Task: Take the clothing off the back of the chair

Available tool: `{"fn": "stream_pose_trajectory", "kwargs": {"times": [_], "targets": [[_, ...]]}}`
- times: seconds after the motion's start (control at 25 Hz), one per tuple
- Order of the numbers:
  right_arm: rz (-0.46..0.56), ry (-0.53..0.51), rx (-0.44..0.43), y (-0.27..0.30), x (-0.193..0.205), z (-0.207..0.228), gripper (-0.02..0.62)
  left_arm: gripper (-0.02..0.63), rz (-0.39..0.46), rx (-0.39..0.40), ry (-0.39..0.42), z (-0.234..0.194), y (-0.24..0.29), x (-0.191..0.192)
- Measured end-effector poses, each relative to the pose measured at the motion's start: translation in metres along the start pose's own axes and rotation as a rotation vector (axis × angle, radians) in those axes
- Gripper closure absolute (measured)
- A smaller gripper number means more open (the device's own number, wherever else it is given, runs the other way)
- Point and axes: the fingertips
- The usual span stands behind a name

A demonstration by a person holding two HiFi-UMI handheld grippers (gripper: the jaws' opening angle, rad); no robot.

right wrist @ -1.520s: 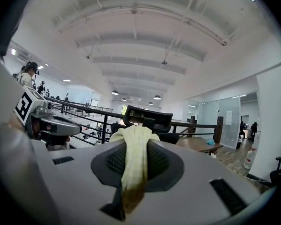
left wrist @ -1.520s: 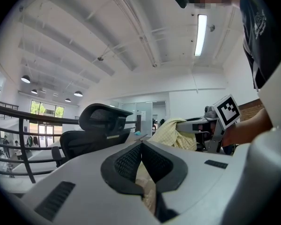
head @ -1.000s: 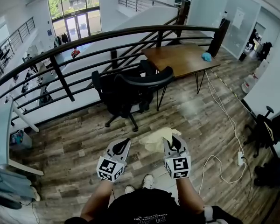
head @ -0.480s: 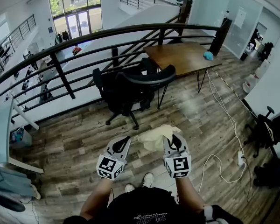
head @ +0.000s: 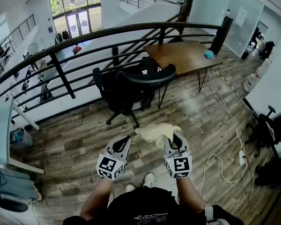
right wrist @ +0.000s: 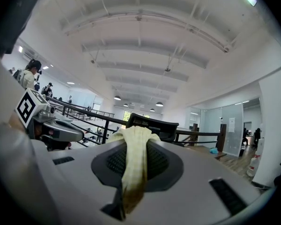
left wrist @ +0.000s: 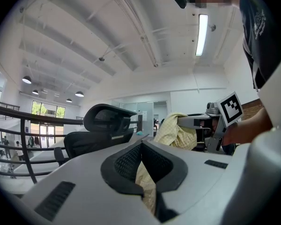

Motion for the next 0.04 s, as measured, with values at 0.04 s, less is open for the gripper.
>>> {"fn": "stream_pose_trajectory", "kwargs": {"times": [0.04], "targets": [[0.003, -0.002, -0.002, 0.0007, -0.0007, -0.0001, 0.535, 0.594, 0.001, 0.0, 0.002, -0.0005, 0.0008, -0.0004]]}}
Point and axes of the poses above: the fingertips, and each gripper's own axes: y forward along the fingers, z to its right, x out of its underside, and after that the axes turned 2 degrees about -x, right-handed
